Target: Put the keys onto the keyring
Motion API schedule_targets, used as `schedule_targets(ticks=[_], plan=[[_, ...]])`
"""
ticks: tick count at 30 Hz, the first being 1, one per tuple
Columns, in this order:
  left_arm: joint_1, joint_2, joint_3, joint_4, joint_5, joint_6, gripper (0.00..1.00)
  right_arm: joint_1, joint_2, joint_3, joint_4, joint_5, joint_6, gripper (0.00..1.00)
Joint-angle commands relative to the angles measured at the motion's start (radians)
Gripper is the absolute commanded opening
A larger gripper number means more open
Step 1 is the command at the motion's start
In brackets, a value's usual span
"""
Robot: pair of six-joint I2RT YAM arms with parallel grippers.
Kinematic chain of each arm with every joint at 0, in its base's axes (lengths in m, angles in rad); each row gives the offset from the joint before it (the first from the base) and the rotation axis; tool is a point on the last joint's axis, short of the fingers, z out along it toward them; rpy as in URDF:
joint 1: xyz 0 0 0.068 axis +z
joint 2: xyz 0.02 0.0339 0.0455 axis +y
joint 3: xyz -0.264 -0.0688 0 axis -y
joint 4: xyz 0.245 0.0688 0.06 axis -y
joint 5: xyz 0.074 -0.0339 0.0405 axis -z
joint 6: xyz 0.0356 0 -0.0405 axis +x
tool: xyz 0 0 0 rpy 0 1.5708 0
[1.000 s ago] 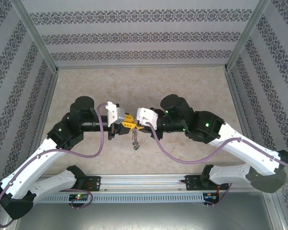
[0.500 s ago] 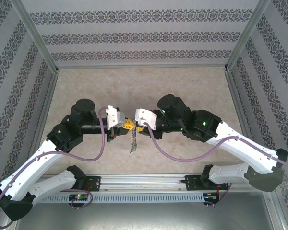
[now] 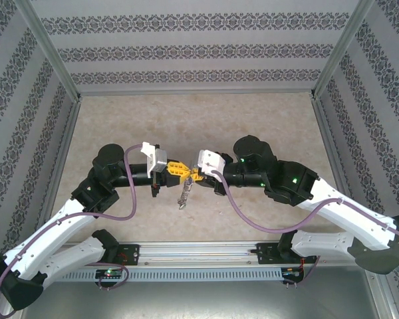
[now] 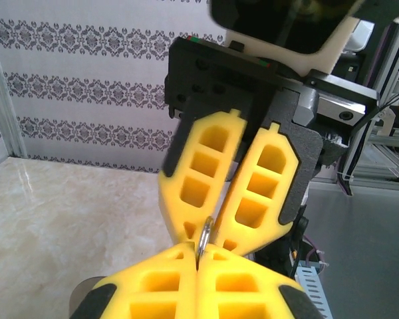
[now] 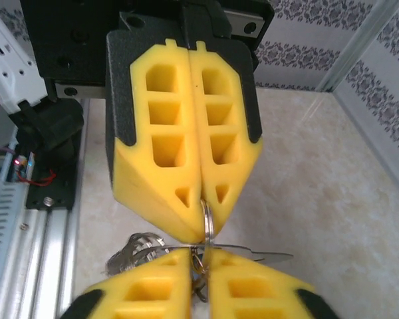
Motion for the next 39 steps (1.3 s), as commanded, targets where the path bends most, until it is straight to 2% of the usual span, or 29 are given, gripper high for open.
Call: schedule_targets(ticks=[1, 4, 6, 8, 11, 14, 25, 39], plan=[[-0.015, -0.01, 0.02, 0.043, 0.042, -0.003, 0.0, -0.002, -0.004, -0.009, 0.069, -0.015, 0.01, 0.0], [-0.015, 0.001, 0.06, -0.103, 0.023, 0.094, 0.02, -0.002, 0.001, 0.01, 0.033, 0.003, -0.003, 0.0], [-0.015, 0.012, 0.103, -0.251, -0.009, 0.195, 0.15, -0.002, 0.018, 0.043, -0.019, 0.02, -0.024, 0.0], [-0.015, 0.032, 0.154, -0.394, -0.04, 0.296, 0.2, 0.001, 0.042, 0.084, -0.086, 0.038, -0.046, 0.0], [-0.015, 0.068, 0.229, -0.566, -0.099, 0.419, 0.23, 0.0, 0.086, 0.147, -0.173, 0.054, -0.073, 0.0], [-0.015, 0.084, 0.266, -0.634, -0.13, 0.473, 0.23, 0.001, 0.121, 0.199, -0.234, 0.06, -0.089, 0.0], [-0.017, 0.095, 0.265, -0.599, -0.128, 0.457, 0.22, 0.014, 0.199, 0.282, -0.349, 0.029, -0.109, 0.0], [-0.017, 0.097, 0.258, -0.533, -0.068, 0.436, 0.24, 0.014, 0.221, 0.31, -0.374, -0.055, -0.118, 0.0]])
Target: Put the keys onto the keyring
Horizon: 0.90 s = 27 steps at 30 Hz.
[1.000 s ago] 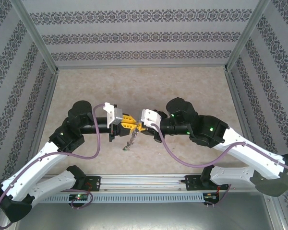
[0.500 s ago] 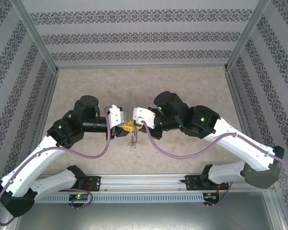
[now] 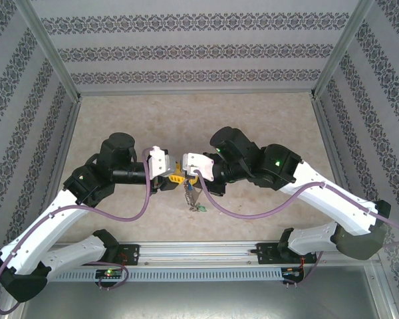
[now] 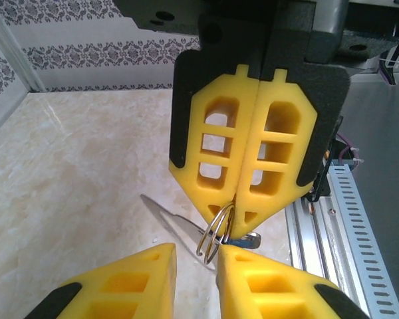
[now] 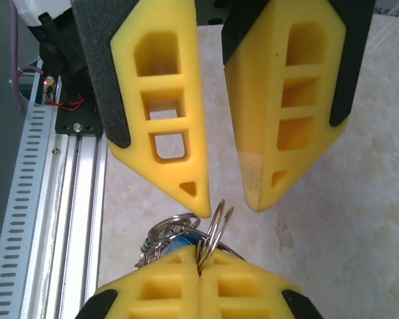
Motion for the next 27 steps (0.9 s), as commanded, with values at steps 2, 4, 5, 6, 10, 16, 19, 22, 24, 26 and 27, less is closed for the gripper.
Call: schedule_targets(ticks=[2, 4, 5, 6, 10, 16, 19, 22, 24, 26, 27], plan=[[-0.015, 0.009, 0.005, 0.045, 0.047, 0.0, 0.23, 0.011, 0.006, 0.039, -0.001, -0.039, -0.011, 0.0], [-0.015, 0.013, 0.006, 0.049, 0.056, -0.001, 0.22, 0.011, 0.008, 0.043, -0.001, -0.045, -0.011, 0.0], [-0.015, 0.012, 0.006, 0.052, 0.06, -0.004, 0.21, 0.011, 0.011, 0.045, -0.005, -0.047, -0.011, 0.0], [-0.015, 0.013, 0.006, 0.055, 0.069, -0.006, 0.18, 0.011, 0.013, 0.047, -0.01, -0.049, -0.012, 0.0], [-0.015, 0.015, 0.001, 0.073, 0.093, -0.021, 0.0, 0.011, 0.02, 0.052, -0.009, -0.051, -0.014, 0.0], [-0.016, -0.016, -0.027, 0.142, 0.119, -0.092, 0.0, 0.011, 0.008, 0.031, 0.014, -0.015, -0.008, 0.07], [-0.016, -0.033, -0.056, 0.235, 0.134, -0.188, 0.0, 0.008, -0.024, -0.019, 0.067, 0.001, 0.008, 0.17], [-0.014, -0.065, -0.113, 0.383, 0.144, -0.304, 0.0, 0.007, -0.068, -0.08, 0.143, 0.007, 0.034, 0.19], [-0.015, -0.079, -0.144, 0.471, 0.15, -0.373, 0.0, 0.007, -0.098, -0.117, 0.192, 0.01, 0.049, 0.21], [-0.015, -0.085, -0.171, 0.544, 0.155, -0.429, 0.0, 0.007, -0.126, -0.151, 0.248, 0.015, 0.059, 0.21], [-0.014, -0.088, -0.182, 0.567, 0.155, -0.446, 0.0, 0.007, -0.138, -0.165, 0.271, 0.018, 0.064, 0.21]])
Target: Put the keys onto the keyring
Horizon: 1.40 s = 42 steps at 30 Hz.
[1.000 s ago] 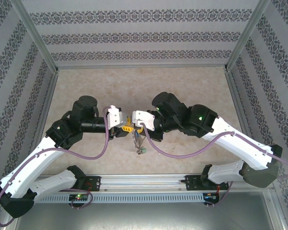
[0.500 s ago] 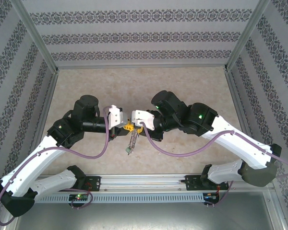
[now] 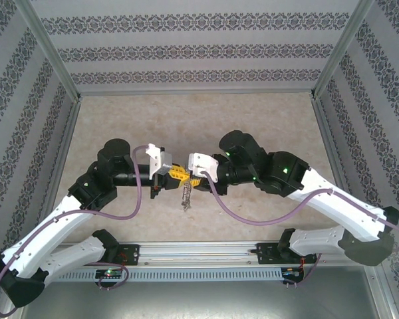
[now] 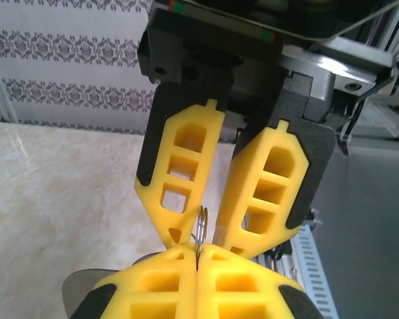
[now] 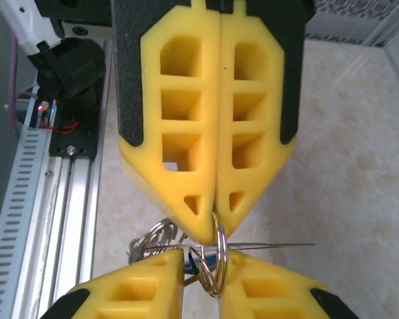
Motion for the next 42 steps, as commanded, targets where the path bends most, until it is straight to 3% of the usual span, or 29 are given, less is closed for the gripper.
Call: schedule_targets(ticks=[1, 15, 29, 42], plan=[[-0.014, -0.029, -0.028, 0.249, 0.037, -0.148, 0.0, 0.006, -0.048, -0.049, 0.132, 0.022, 0.038, 0.2], [-0.015, -0.058, -0.067, 0.367, 0.023, -0.236, 0.0, 0.003, -0.188, -0.189, 0.284, 0.068, 0.075, 0.21], [-0.015, -0.062, -0.091, 0.407, 0.045, -0.253, 0.0, -0.007, -0.156, -0.186, 0.334, 0.035, 0.082, 0.09], [-0.014, -0.064, -0.101, 0.439, 0.037, -0.268, 0.0, -0.009, -0.127, -0.188, 0.332, -0.056, 0.091, 0.08]])
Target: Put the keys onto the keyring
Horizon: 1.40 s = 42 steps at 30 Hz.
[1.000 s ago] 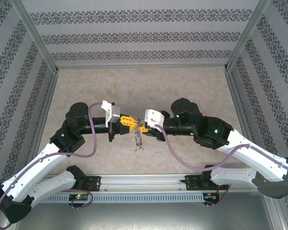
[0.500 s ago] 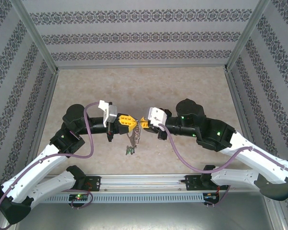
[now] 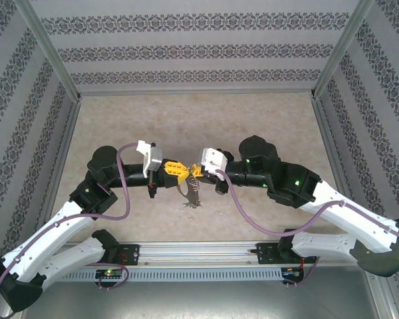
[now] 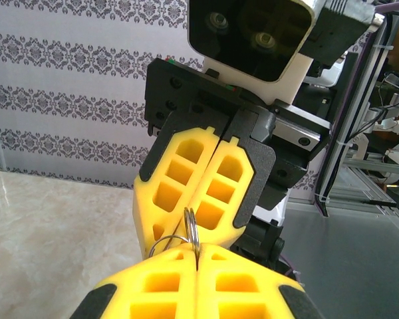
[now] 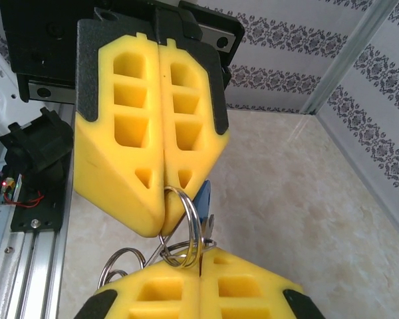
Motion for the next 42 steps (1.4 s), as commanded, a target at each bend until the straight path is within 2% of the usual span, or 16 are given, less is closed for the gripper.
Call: schedule_targets(ticks=[1, 11, 18, 27, 34, 39, 42], plan=[[-0.015, -0.01, 0.0, 0.125, 0.012, -0.023, 0.0, 0.0, 0.012, -0.01, 0.03, -0.076, 0.016, 0.09], [-0.015, -0.015, -0.008, 0.117, 0.005, -0.006, 0.0, 0.001, -0.051, -0.059, 0.048, -0.057, 0.013, 0.15], [-0.013, -0.022, -0.003, 0.089, 0.014, 0.023, 0.0, 0.001, -0.097, -0.09, 0.066, -0.014, 0.01, 0.26], [-0.012, -0.016, 0.004, 0.104, 0.027, 0.014, 0.0, -0.001, -0.049, -0.095, 0.105, -0.045, 0.018, 0.32], [-0.01, -0.018, 0.006, 0.107, 0.023, 0.012, 0.0, -0.006, -0.041, -0.113, 0.112, -0.056, 0.034, 0.33], [-0.008, -0.023, 0.009, 0.106, 0.027, 0.01, 0.0, -0.007, -0.043, -0.123, 0.122, -0.034, 0.036, 0.24], [-0.006, -0.024, 0.008, 0.108, 0.028, 0.008, 0.0, -0.01, -0.037, -0.123, 0.123, -0.036, 0.036, 0.22]])
